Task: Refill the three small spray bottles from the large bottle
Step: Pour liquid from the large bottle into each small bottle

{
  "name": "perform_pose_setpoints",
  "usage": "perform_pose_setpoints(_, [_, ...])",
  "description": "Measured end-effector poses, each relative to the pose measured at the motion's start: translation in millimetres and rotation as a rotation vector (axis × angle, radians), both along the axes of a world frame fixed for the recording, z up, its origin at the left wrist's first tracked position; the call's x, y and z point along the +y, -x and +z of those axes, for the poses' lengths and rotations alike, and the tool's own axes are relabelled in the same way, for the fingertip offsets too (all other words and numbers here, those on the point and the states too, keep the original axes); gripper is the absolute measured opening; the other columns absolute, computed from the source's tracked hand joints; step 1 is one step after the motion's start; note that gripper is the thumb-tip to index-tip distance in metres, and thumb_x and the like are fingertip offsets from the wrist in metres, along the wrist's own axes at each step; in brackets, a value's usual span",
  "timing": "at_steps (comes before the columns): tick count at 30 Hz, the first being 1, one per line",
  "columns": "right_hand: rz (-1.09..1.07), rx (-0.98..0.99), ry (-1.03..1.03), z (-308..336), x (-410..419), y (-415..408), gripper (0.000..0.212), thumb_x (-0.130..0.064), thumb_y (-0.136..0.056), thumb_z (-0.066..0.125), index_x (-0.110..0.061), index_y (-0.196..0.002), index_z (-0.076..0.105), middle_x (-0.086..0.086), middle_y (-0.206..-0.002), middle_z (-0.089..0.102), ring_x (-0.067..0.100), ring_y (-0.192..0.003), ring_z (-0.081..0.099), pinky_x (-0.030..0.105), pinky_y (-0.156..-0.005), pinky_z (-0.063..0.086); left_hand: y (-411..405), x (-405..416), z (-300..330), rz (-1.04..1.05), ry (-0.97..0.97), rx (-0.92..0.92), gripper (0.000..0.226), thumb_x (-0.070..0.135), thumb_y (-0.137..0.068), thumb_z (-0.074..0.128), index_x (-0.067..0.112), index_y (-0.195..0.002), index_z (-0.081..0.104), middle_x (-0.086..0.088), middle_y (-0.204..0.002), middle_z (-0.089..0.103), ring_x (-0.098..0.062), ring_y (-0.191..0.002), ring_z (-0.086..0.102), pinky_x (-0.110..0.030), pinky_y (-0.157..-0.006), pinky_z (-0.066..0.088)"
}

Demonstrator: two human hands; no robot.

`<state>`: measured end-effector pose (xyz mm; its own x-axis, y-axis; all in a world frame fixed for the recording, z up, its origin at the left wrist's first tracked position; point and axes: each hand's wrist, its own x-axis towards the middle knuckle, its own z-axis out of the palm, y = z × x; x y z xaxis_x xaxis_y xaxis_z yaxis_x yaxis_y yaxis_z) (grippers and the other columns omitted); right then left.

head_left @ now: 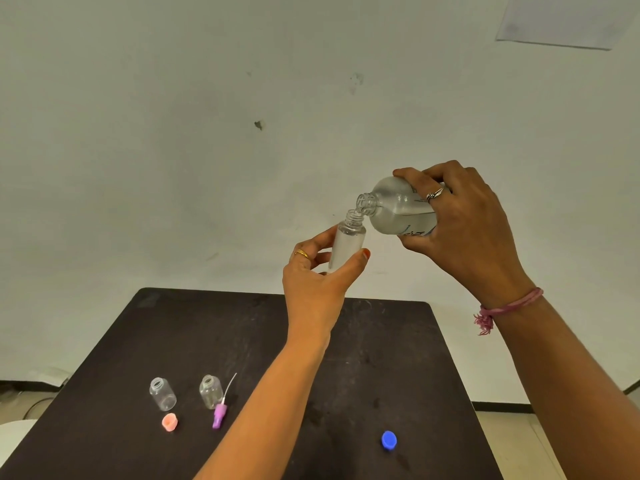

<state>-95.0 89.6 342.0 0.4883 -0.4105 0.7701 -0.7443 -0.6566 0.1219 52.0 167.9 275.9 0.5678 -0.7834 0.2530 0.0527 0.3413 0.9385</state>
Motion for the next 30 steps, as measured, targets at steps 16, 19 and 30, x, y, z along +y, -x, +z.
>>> perform_pose_setpoints(16, [-0.002,-0.015,-0.027,-2.6,2.7,0.3,0.073,-0.020,-0.060,0.086,-0.014,-0.126,0.057,0.014,-0.104,0.058,0.032,-0.089,0.055,0.036,-0.071,0.047,0.2,2.8,-0.1,-0.007,-0.001,0.004,0.038,0.028,-0.071,0.082,0.046,-0.093,0.057,0.014,-0.108,0.062,-0.004,-0.097,0.060,-0.005,-0.059,0.047])
perform_pose_setpoints(19, [-0.001,-0.032,-0.062,-5.9,1.4,-0.9,0.073,-0.022,-0.060,0.086,-0.015,-0.126,0.056,0.013,-0.104,0.058,0.031,-0.090,0.055,0.035,-0.070,0.047,0.1,2.5,0.0,-0.005,-0.006,0.013,0.037,0.027,-0.072,0.081,0.046,-0.094,0.058,0.013,-0.109,0.063,-0.005,-0.097,0.060,-0.005,-0.060,0.047])
perform_pose_setpoints(30, [0.023,-0.156,-0.296,-23.4,0.8,-7.3,0.078,-0.031,-0.062,0.086,-0.020,-0.131,0.052,0.008,-0.112,0.055,0.024,-0.101,0.051,0.025,-0.075,0.038,-0.3,-0.2,-4.5,-0.001,-0.020,0.054,0.043,0.026,-0.071,0.083,0.036,-0.107,0.062,0.011,-0.110,0.065,-0.008,-0.099,0.061,-0.006,-0.061,0.048])
